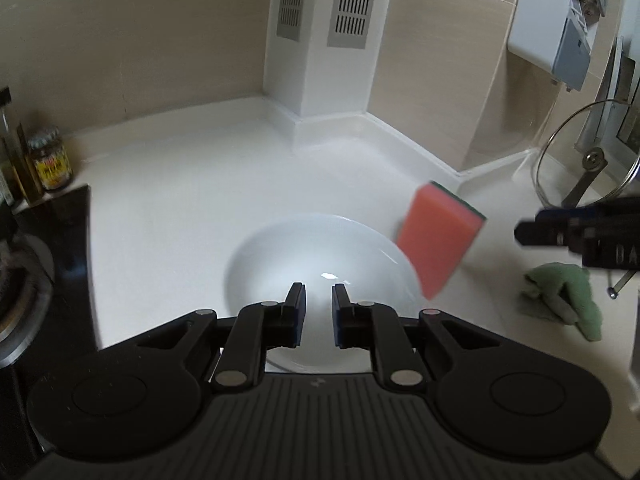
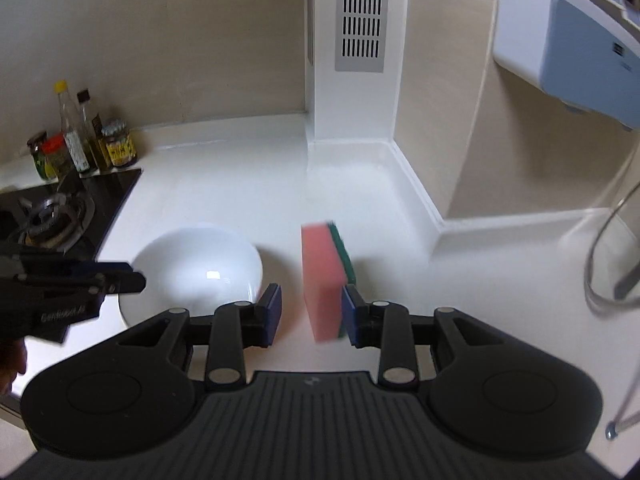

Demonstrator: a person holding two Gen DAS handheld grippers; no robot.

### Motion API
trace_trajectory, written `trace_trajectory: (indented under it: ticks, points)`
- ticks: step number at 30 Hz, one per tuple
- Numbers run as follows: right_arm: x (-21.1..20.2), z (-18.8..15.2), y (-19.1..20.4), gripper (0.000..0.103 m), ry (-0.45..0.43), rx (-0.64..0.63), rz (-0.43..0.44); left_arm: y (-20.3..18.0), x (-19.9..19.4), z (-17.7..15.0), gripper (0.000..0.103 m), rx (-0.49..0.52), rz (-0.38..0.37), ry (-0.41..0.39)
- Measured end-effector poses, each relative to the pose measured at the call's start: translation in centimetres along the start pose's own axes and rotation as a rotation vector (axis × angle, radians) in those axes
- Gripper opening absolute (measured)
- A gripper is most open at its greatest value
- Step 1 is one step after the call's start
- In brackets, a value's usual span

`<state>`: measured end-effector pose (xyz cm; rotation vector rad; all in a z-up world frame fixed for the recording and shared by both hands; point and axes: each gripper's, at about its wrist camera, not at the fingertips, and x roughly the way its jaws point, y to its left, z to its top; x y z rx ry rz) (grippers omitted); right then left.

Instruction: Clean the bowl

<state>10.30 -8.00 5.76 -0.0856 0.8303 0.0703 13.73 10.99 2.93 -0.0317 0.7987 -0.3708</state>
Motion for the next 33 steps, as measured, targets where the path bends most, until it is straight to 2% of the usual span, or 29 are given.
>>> trace_trajectory:
  ticks: [3,6,9,14,19,27,33]
  points:
    - [-0.2,-1.3,-0.2,0.028,0.000,-0.055,0.001,-1.3,-0.3,-0.6,0.015,-0.041,0.039,-0.011]
    - [-0.2,-2.0,-0.6,0.028,-0.001,-0.103,0.026,-2.7,-0.5,-0.8,0.015,-0.085,0.116,-0.018]
    - [-0.7,-2.5,-1.1,0.028,-0.017,-0.128,0.079,-4.2,-1.2,-1.2,0.015,-0.112,0.169,-0.050]
    - [-1.1,-3.2,-1.9,0.028,-0.042,-0.174,0.137,-6.1,-1.3,-2.3,0.015,-0.160,0.239,-0.050]
    - [-1.1,-3.1,-2.9,0.028,-0.066,-0.216,0.167,-6.5,-1.1,-2.4,0.015,-0.203,0.273,-0.089]
    - [0.0,-3.1,-3.3,0.028,-0.062,-0.169,0.200,-6.5,-0.8,-2.9,0.015,-0.187,0.318,-0.029]
    - [0.3,-3.8,-3.3,0.028,-0.046,-0.160,0.204,-6.8,-0.9,-3.4,0.015,-0.193,0.346,-0.038]
